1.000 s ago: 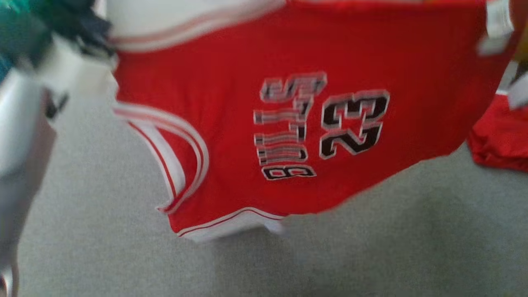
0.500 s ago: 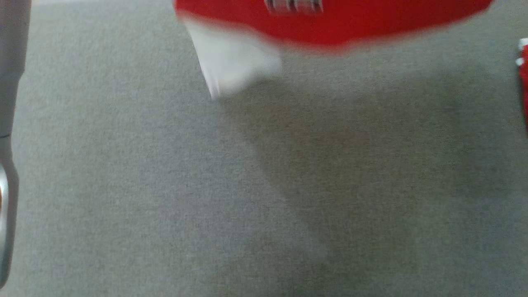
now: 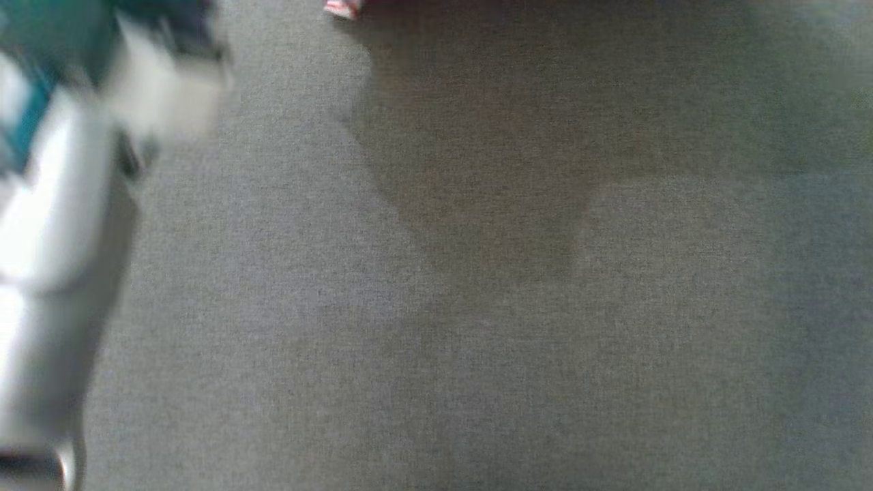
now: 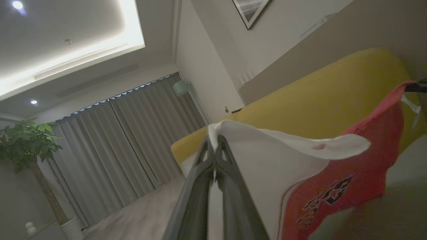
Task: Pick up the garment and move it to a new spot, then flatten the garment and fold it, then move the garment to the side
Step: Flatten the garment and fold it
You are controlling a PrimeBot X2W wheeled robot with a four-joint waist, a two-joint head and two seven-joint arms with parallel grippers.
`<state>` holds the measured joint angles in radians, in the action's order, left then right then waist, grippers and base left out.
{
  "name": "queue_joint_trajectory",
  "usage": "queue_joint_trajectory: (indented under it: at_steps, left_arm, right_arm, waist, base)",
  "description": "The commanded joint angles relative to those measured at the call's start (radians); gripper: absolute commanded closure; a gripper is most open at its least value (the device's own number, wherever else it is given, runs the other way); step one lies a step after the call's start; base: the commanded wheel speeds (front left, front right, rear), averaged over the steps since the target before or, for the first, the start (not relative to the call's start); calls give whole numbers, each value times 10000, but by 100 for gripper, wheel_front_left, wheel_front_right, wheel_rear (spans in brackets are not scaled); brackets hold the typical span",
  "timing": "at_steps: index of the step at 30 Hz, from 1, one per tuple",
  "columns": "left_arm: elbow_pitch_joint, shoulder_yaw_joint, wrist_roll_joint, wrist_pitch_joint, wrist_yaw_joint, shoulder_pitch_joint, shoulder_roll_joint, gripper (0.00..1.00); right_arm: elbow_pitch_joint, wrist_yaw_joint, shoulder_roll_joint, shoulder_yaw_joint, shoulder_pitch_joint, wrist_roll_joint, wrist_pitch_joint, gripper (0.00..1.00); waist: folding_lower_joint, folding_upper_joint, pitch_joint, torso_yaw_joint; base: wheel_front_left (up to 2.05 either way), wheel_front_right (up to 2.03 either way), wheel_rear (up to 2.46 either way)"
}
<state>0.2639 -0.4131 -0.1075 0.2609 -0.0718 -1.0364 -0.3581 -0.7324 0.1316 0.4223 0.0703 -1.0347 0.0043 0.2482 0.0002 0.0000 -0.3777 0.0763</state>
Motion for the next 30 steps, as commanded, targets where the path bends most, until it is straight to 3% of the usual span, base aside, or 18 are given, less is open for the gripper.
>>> queue_joint_trajectory:
  at_steps: [1, 9, 16, 24, 30]
  left_arm:
    - [-815, 511, -37, 8, 28, 634, -556, 100]
    - [-2844, 547, 330, 8, 466, 5351, -787, 100]
    - [-3579, 122, 819, 8, 937, 9038, -1279, 100]
    - [-3836, -78, 876, 9, 1284, 10626, -1490, 100]
    - [-3818, -81, 883, 9, 1265, 10372, -1433, 100]
  right_arm:
    - [208, -9, -66, -56, 597, 175, 117, 100]
    - [1286, -9, -329, -482, 3954, 848, 133, 100]
    - [2936, -9, -536, -1259, 7331, 1098, 134, 100]
    - [4936, -9, -1155, -2347, 9953, 1039, -264, 100]
    - [5732, -9, -1622, -2570, 10340, 931, -972, 100]
  waist:
    - [-2, 0, -2, 26]
    - [-2, 0, 734, -60]
    - [-2, 0, 1566, -183]
    - [-2, 0, 1823, -157]
    - [-2, 0, 1665, -206]
  base:
    - [0, 0, 0]
    - [0, 0, 0]
    - [0, 0, 0]
    - [0, 0, 0]
    - [0, 0, 0]
